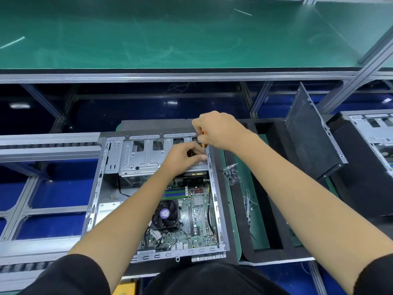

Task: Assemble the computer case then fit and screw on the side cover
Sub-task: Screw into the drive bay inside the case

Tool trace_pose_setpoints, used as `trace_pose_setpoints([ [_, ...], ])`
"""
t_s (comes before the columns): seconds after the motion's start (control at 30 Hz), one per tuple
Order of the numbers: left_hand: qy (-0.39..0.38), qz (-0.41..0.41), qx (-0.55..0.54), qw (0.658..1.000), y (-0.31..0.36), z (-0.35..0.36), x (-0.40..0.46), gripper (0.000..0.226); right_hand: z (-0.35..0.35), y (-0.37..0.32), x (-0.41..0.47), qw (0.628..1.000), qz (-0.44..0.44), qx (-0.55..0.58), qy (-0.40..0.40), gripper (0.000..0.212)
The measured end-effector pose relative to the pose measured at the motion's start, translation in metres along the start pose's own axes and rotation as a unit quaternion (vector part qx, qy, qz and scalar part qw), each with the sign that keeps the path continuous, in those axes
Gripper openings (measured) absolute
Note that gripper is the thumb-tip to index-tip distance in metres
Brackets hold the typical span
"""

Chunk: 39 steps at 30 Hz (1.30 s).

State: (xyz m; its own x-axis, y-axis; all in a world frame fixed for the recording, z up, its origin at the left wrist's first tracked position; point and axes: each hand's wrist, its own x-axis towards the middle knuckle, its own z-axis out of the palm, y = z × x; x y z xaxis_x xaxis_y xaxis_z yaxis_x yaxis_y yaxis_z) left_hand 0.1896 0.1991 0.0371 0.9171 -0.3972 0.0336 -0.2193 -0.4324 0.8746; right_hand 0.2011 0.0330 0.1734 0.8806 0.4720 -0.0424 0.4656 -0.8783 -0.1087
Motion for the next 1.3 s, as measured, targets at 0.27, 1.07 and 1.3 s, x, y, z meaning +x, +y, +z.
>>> trace_pose_setpoints([
  [0.27,0.054,-0.014,-0.055,0.997,0.013,0.006,0.004,0.015,-0.007,-0.002,-0.006,0.999,-0.010,-0.042,-0.017,0.021],
  [1.07,-0.007,-0.008,-0.016,1.000,0.027,0.000,0.007,0.018,-0.024,0.005,-0.010,0.990,-0.104,-0.067,-0.072,0.024],
  [1.3,-0.037,-0.005,-0.008,0.999,0.042,-0.008,0.009,0.020,-0.026,0.001,-0.003,0.989,-0.081,-0.082,-0.093,0.011],
])
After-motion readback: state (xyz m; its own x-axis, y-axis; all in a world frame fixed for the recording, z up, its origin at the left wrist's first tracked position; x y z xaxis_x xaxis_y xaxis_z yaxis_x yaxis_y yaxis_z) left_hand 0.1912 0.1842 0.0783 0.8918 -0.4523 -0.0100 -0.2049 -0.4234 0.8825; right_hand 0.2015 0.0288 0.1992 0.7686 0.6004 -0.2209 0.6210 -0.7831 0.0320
